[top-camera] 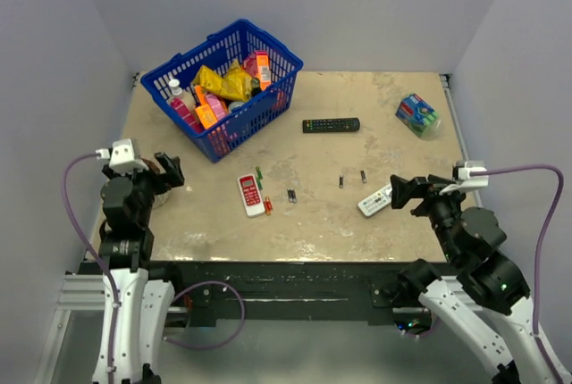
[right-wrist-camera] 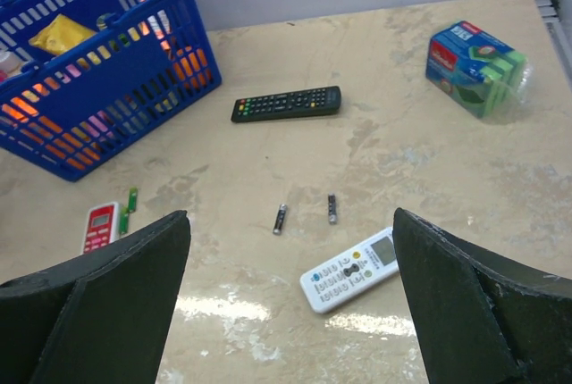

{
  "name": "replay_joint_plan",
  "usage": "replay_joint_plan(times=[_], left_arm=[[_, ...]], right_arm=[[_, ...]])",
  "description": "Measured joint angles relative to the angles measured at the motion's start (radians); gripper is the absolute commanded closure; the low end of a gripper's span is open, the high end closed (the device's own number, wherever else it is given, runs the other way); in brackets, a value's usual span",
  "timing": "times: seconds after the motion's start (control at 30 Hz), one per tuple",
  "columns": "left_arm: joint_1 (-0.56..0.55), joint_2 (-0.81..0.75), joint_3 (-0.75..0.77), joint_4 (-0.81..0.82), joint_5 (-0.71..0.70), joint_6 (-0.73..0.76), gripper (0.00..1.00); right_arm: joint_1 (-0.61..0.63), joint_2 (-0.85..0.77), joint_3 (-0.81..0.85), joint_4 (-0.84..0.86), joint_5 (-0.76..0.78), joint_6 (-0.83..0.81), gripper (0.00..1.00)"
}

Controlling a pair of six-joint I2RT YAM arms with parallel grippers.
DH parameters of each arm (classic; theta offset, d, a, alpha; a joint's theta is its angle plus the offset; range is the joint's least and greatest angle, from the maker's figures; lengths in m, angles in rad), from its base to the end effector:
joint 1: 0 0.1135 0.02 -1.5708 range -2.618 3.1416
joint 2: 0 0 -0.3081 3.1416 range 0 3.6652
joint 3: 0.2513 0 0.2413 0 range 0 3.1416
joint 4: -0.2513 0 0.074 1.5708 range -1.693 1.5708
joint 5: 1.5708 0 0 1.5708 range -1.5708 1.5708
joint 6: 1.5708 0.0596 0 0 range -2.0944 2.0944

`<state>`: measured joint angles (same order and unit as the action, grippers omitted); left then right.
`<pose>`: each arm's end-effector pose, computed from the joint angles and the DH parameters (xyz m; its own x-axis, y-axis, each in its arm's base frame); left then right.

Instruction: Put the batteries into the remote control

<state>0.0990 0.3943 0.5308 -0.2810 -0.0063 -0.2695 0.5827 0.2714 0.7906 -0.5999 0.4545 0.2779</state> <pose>0.0906 0.0094 0.3039 -0.1102 -0.2785 -0.9541 -0.1394 0.9548 -0.2626 0.0340 -0.0089 0.3539 -0.1001 0.2292 -0.9682 -0.1056 0.9652 0.2394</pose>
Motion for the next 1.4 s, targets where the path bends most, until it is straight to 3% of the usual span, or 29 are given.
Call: replay_joint_plan(times=[0.13, 0.37, 0.57, 0.9, 1.13, 1.4], left_arm=[[0.000, 0.192, 0.163, -0.042, 0.040, -0.066, 0.00], [-0.047, 0.422, 0.292, -0.114, 0.106, -0.214, 0.00], [-0.372, 0.660, 0.443, -0.223, -0.098, -0.325, 0.00], [-0.658, 0.970, 0.493, -0.286, -0.349, -0.587, 0.00], [-0.782, 1.120, 0.521, -0.349, -0.525, -0.743, 0.07], [-0.816, 1.191, 0.509, -0.327, -0.578, -0.787, 0.19]], right_arm=[[0.001, 0.063, 0.036, 0.030, -0.054, 0.010, 0.02], [0.002, 0.143, 0.043, 0.035, -0.083, 0.021, 0.02], [0.002, 0.188, 0.049, 0.045, -0.079, 0.023, 0.02], [0.002, 0.362, 0.053, 0.131, -0.091, 0.091, 0.02], [0.002, 0.499, 0.054, 0.183, -0.127, 0.134, 0.02], [0.002, 0.559, 0.055, 0.208, -0.136, 0.169, 0.02]])
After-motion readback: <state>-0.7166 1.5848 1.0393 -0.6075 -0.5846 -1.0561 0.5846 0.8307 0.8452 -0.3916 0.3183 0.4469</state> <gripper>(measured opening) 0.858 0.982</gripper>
